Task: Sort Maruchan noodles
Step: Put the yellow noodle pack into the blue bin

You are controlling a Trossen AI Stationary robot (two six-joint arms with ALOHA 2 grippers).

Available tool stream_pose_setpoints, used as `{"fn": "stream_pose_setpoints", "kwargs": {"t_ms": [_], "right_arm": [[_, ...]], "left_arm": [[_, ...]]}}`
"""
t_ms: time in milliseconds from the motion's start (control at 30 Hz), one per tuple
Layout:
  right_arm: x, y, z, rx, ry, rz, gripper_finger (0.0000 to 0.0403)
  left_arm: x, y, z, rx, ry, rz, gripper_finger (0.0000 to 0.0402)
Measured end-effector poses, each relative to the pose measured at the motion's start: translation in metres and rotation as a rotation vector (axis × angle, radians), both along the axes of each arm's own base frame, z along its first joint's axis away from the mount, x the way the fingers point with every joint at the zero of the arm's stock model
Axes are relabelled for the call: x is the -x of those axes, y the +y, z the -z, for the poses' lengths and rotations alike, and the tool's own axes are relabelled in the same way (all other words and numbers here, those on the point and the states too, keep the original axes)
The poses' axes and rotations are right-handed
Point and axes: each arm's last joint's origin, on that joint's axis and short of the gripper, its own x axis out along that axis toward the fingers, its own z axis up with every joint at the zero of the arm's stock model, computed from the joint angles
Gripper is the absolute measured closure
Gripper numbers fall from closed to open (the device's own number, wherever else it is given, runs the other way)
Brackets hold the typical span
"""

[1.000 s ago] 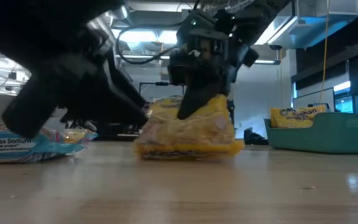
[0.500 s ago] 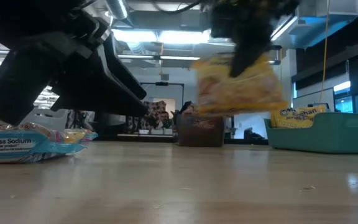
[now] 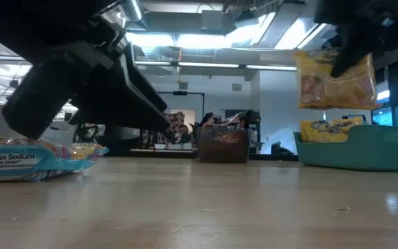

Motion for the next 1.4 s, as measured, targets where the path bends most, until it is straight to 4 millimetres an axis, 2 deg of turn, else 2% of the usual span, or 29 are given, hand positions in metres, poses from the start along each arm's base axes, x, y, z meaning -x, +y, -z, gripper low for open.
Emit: {"fn": "stream_pose_setpoints", "kwargs": {"t_ms": [133,267,500,700,900,1033,1400], "right_arm": [[0.026,-0.004,-0.006,0.102,0.033,0.064,0.0311],[0.035,-0.008,-0.007,0.177,0.073,0.102,0.0307],[0.029,-0.029,-0.002,0.207,0.136,0.139,0.0309],[0.025,-0.053,0.006,0.157,0.211,0.18,0.031],[0.027,-0.072,0.032,0.096,0.311,0.229,0.031],[0.026,-0.079,0.051,0.024,0.298,0.215,0.031],[0.011,-0.09,0.067,0.067,0.387,0.221,0.0296]], "left_arm": [[-0.003,0.004,0.0,0.007,-0.001,-0.011,0.02],[-0.007,0.008,0.001,0.039,0.017,-0.006,0.02],[-0.009,0.011,0.001,0.066,0.034,0.001,0.02],[-0.007,0.008,0.001,0.06,0.031,0.006,0.02],[-0.007,0.008,0.001,0.055,0.029,0.005,0.02],[-0.007,0.008,0.001,0.052,0.031,0.004,0.02],[-0.007,0.008,0.001,0.051,0.03,0.001,0.02]]}}
